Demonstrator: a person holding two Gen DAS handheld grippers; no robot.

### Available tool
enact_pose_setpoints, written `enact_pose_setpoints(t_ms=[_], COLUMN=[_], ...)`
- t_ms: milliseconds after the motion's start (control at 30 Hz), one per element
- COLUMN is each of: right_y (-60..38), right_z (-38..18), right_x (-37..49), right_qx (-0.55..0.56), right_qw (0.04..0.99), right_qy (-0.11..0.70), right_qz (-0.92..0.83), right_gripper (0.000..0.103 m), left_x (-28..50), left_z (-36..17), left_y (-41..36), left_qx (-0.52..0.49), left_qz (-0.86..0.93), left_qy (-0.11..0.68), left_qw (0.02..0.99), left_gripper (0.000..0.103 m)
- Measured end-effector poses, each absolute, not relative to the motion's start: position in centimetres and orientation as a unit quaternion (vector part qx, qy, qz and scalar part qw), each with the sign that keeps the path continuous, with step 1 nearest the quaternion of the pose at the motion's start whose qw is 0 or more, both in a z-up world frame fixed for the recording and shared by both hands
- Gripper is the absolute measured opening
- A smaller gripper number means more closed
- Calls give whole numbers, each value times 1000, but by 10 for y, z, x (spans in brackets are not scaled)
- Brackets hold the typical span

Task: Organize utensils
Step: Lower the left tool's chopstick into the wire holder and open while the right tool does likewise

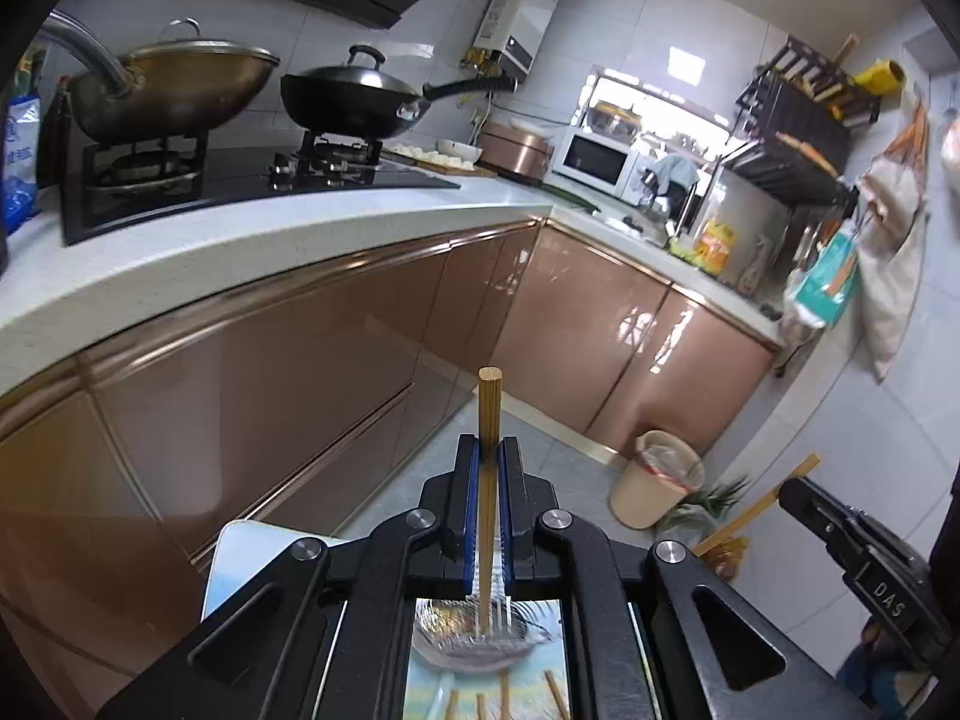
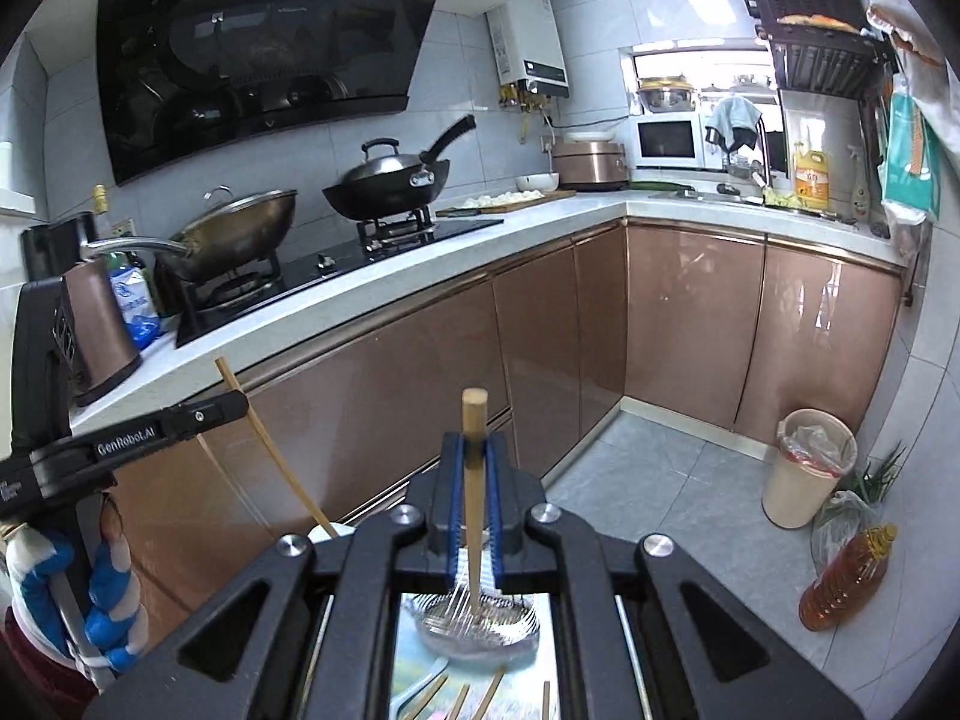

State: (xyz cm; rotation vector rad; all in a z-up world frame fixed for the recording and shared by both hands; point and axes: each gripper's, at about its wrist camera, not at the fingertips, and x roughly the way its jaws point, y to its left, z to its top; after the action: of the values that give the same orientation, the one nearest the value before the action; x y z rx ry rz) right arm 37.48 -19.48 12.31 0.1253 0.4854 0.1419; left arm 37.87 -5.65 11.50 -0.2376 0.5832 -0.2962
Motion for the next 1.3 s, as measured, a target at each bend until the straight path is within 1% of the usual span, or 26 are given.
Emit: enact_pose_setpoints(t_ms=[167, 333, 467, 633, 900, 1233, 1300], right_y=[-197, -198, -200, -208, -228, -240, -242], right_z=[86, 42, 16, -6, -12, -11, -9], right_x=[406, 430, 438, 441, 431, 419, 414], right_qx=[65, 80, 90, 104, 124, 140, 142], right_qw=[962, 952, 945, 938, 934, 930, 929], right_qy=[256, 284, 303, 323, 329, 337, 339], right_qz=[71, 78, 80, 77, 63, 47, 43], right_gripper=[6, 6, 6, 7, 8, 8, 8], left_x=[409, 431, 438, 441, 439, 425, 422], left_z=[75, 36, 15, 4, -10, -6, -2], left_y=[-69, -76, -74, -71, -66, -60, -58], left_qx=[-121, -129, -127, -124, -112, -100, -97], left_qz=[-148, -146, -139, -131, -105, -96, -95], left_qy=[295, 321, 337, 344, 352, 356, 357], left_qw=[936, 927, 922, 921, 923, 924, 924], left_gripper=[5, 5, 5, 6, 7, 7, 10])
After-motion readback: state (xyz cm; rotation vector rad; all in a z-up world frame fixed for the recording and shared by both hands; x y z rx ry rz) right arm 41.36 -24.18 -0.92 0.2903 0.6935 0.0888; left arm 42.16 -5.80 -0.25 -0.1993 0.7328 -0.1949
